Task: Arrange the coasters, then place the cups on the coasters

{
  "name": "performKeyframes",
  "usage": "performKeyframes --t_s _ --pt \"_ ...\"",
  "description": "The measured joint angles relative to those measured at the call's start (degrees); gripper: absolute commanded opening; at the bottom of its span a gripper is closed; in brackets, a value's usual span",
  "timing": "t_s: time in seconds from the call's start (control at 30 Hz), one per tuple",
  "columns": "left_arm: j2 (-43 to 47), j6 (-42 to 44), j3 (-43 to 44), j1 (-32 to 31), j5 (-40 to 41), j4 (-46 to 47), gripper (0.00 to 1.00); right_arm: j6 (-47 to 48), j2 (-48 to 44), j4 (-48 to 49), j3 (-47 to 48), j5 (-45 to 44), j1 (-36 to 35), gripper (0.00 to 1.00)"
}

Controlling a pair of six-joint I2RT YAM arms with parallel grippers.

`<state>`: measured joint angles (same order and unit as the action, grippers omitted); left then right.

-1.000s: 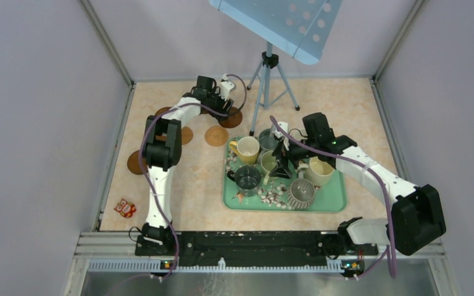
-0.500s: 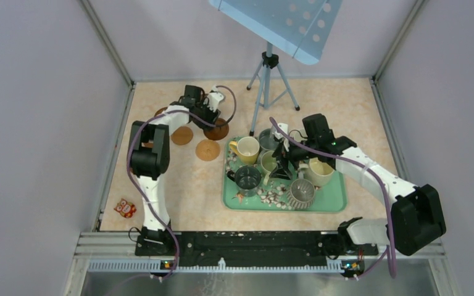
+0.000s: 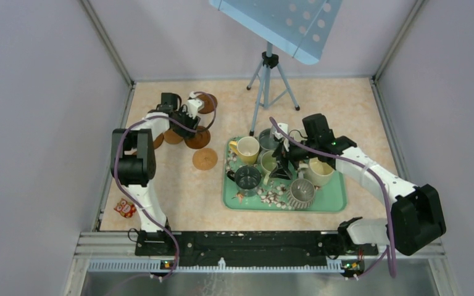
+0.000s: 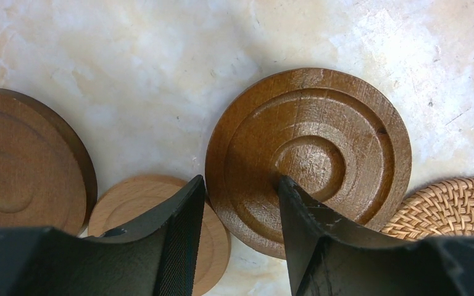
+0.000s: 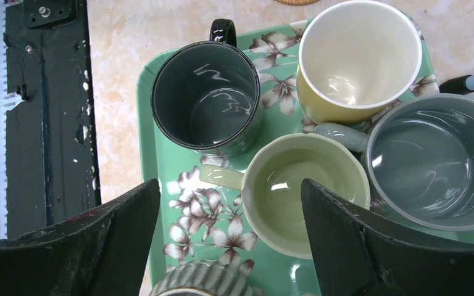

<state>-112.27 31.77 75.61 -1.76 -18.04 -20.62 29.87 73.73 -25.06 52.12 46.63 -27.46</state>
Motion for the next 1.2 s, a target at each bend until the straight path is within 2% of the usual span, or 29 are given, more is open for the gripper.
performKeyframes --t_s 0.63,1.0,1.2 --pt "0.0 1.2 -0.2 -1.7 -0.5 0.0 0.52 0.0 0.0 0.0 0.0 0.0 0.0 0.83" --pt "1.3 -0.2 -0.3 -1.6 -2.4 -4.0 0.72 0.1 -0.1 0.0 0.0 0.0 0.0 0.83" --pt "10.1 -0.1 -5.7 -0.9 -3.9 -7.1 0.75 0.1 -0.2 0.0 0.0 0.0 0.0 0.83"
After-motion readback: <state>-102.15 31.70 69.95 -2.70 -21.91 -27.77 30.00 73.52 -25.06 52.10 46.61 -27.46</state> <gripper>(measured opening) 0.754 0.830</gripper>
